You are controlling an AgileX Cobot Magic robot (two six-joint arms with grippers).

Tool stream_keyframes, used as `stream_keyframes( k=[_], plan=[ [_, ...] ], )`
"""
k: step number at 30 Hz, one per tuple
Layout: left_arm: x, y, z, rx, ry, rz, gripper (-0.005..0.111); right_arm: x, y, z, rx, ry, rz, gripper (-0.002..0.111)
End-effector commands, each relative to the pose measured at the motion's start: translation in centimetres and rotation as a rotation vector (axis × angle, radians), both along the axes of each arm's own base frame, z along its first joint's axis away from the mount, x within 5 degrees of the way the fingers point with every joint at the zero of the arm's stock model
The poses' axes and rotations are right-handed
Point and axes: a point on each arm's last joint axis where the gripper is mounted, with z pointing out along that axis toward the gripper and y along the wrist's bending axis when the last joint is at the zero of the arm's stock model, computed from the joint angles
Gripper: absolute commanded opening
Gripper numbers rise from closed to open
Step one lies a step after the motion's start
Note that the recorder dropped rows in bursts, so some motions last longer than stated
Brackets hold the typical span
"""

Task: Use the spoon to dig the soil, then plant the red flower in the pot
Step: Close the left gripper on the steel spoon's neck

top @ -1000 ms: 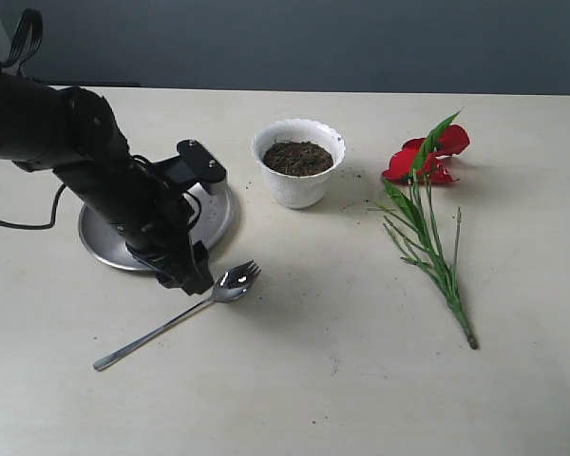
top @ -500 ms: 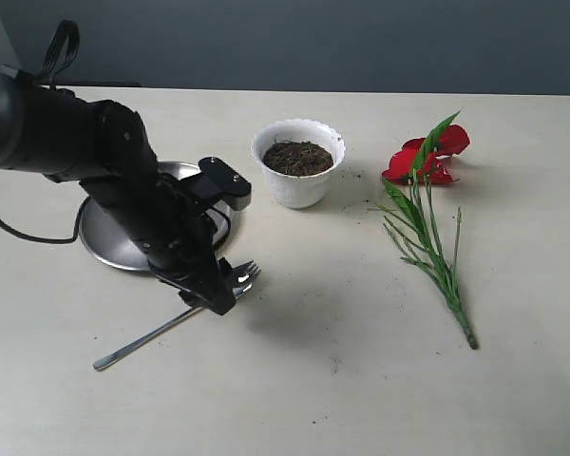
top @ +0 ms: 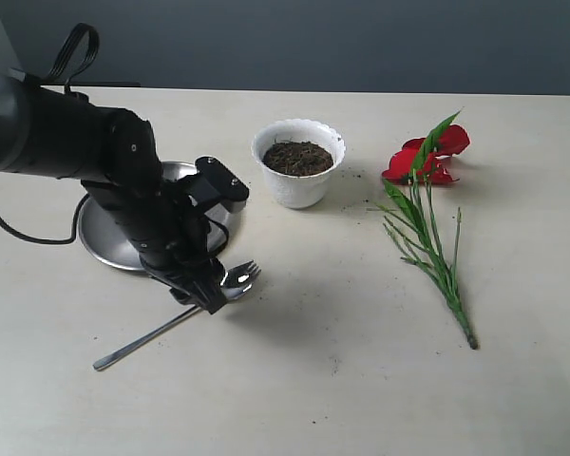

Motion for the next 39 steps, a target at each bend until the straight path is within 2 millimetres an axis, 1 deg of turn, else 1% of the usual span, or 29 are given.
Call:
stream_keyframes(
  k=[1, 6, 13, 15, 21, 25, 28, 39],
  plan=[
    [-0.2, 0.1, 0.1, 0.033, 0.023, 0.006, 0.054, 0.0, 0.0, 0.0, -0.003, -0.011, -0.003, 0.0],
    [-0.4, 0.1, 0.0, 0.036, 0.043, 0.003, 0.054, 0.0, 0.0, 0.0, -0.003, -0.011, -0.003, 0.0],
    [-0.5, -0.3, 0.1, -0.01, 0.069, 0.049, 0.052, 0.0, 0.0, 0.0, -0.001, -0.011, -0.003, 0.0],
    [-0.7, -0.5, 0.1, -0.003, 0.067, 0.038, 0.05, 0.0, 0.0, 0.0, -0.001, -0.011, -0.003, 0.0],
    [-1.1, -1.6, 0.1, 0.0, 0.061, 0.025, 0.05, 0.0, 0.0, 0.0, -0.001, -0.011, -0.003, 0.0],
    [-1.1, -1.3, 0.0, 0.051, 0.05, 0.061, 0.05, 0.0, 0.0, 0.0, -0.001, -0.011, -0.003, 0.0],
    [-1.0, -1.0, -0.1, 0.087, 0.036, 0.048, 0.05, 0.0, 0.0, 0.0, -0.001, -0.011, -0.003, 0.0],
    [-1.0, -1.1, -0.9, 0.086, 0.07, 0.062, 0.05, 0.0, 0.0, 0.0, -0.001, -0.011, -0.003, 0.0]
  ],
)
